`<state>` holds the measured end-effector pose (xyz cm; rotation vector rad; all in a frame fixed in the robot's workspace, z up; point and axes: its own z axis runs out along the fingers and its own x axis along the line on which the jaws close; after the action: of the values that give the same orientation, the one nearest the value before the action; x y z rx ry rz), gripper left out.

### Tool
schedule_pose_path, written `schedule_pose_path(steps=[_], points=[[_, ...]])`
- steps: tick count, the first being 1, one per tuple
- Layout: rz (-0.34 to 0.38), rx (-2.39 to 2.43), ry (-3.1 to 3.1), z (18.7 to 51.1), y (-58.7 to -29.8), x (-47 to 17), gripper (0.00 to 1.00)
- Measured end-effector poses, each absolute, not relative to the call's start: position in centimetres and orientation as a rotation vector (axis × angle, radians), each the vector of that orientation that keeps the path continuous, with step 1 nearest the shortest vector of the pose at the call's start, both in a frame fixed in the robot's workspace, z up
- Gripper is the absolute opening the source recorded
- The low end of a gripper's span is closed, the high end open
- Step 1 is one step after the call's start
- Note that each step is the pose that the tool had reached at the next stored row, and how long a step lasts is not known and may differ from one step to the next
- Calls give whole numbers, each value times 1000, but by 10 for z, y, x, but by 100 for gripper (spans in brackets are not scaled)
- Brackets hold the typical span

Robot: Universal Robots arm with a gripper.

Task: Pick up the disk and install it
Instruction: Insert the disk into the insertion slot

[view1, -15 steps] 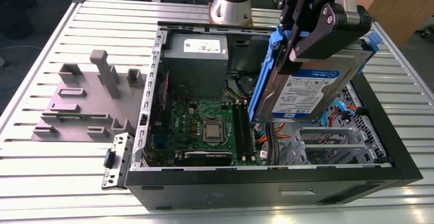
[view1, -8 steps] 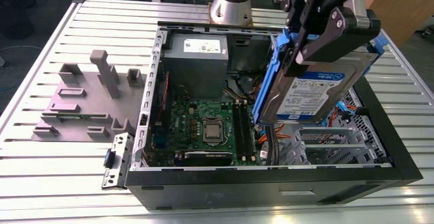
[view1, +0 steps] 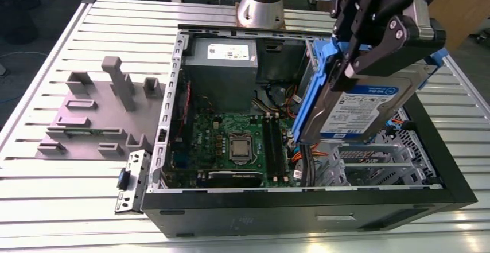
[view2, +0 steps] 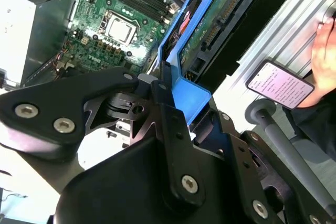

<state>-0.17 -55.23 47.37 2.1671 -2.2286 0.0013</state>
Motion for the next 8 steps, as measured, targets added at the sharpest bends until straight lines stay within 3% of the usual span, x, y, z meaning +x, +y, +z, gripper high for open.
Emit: schedule_pose_path(steps=[8], points=[[2,2167,-2229,471,-555,4,36]])
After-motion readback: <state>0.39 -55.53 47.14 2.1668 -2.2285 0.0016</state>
